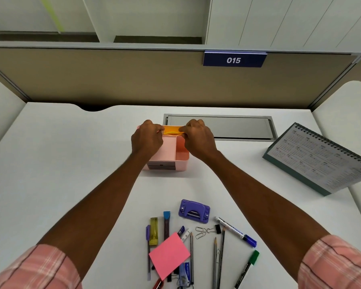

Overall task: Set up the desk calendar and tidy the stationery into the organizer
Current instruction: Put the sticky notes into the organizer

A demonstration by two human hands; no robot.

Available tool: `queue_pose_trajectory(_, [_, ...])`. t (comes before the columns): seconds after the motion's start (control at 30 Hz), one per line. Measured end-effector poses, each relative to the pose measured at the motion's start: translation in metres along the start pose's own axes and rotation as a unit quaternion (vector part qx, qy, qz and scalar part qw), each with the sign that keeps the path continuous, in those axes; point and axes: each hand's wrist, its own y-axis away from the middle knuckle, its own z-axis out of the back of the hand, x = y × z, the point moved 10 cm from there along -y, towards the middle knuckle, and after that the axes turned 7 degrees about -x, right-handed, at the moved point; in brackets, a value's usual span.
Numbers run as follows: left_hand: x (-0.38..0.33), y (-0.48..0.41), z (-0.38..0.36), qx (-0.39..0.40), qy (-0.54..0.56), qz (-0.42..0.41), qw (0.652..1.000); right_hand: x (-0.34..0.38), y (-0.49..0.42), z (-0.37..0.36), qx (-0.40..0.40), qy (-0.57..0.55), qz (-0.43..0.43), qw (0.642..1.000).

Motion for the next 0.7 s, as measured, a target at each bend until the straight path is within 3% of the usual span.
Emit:
queue_pose_trajectory(0.53, [-0.021,0.072,0.017,-0.018,0.113,-0.021,0.993,0.011,0.06,0.023,-0.017,-0.083,-0.047,0.995])
queue_pose_trajectory(0.7, [-0.022,0.129,0.015,0.032,0.147,-0.007,0.989,0.026,0.117,0.031,-0.018,-0.126,-0.054,0.99])
